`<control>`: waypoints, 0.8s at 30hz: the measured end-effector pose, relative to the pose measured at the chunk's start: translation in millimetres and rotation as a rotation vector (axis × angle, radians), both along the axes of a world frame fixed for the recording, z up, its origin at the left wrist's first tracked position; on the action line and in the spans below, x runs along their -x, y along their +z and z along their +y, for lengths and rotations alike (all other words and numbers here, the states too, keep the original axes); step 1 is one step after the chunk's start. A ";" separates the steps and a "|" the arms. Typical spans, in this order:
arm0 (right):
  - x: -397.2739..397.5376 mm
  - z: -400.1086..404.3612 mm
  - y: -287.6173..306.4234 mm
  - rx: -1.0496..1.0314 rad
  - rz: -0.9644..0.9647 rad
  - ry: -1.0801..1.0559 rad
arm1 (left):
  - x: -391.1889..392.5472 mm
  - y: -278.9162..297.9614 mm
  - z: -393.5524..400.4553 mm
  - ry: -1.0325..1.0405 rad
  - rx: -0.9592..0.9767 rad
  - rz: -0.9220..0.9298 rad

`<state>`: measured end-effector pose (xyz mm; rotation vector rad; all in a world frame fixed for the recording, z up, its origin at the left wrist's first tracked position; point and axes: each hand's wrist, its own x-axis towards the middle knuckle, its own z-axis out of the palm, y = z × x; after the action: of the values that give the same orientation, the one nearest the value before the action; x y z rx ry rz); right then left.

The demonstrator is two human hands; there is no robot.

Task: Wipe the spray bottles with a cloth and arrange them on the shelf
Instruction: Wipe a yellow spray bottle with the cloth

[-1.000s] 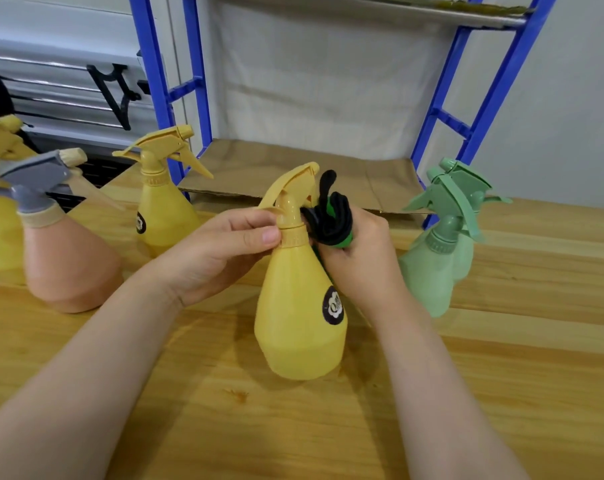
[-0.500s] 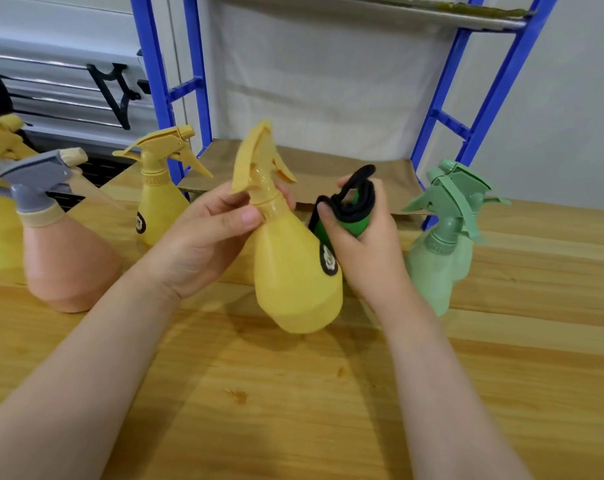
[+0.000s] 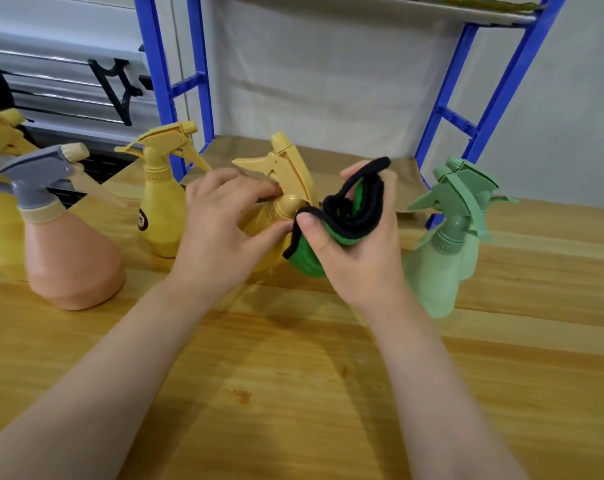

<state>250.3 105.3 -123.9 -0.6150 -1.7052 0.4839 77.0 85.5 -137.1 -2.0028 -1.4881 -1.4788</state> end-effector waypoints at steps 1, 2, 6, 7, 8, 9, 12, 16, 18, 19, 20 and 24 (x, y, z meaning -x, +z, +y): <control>0.6 -0.9 0.0 0.013 0.001 0.011 | -0.9 -0.3 -0.5 0.008 0.005 0.005; 0.7 -1.5 -0.1 0.015 0.005 0.026 | -1.8 -0.1 -1.0 0.022 0.017 0.000; 0.9 -5.5 -2.1 -0.013 0.015 0.117 | -1.8 2.6 -2.5 0.121 0.058 -0.053; 1.8 -5.7 -2.9 -0.020 -0.006 0.091 | -1.1 3.2 -3.2 0.124 0.058 -0.050; 2.8 -4.9 -3.1 -0.022 -0.034 0.044 | -1.0 3.3 -3.8 0.113 0.052 -0.027; 3.7 -3.9 -3.0 -0.017 -0.064 -0.010 | -1.9 3.0 -4.2 0.097 0.040 0.015; 4.0 -0.3 -3.7 0.023 -0.077 -0.137 | -10.7 0.2 -5.7 0.066 -0.009 0.150; 5.6 2.7 -5.7 0.071 -0.053 -0.341 | -20.0 -2.9 -7.4 0.050 -0.020 0.206; 6.8 2.6 -5.7 0.087 -0.057 -0.470 | -21.1 -3.5 -7.7 0.062 -0.016 0.204; 6.9 2.3 -5.4 0.083 -0.061 -0.512 | -21.8 -3.2 -8.3 0.073 -0.015 0.200; 6.8 2.2 -4.8 0.077 -0.063 -0.529 | -22.5 -2.6 -8.9 0.081 -0.015 0.196; 7.7 0.8 -2.6 0.088 -0.035 -0.431 | -24.7 -0.1 -11.4 0.089 -0.026 0.203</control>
<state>242.6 106.1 -126.5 -1.0309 -1.5316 0.2409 101.7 74.0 -137.2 -1.9771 -1.4455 -1.2139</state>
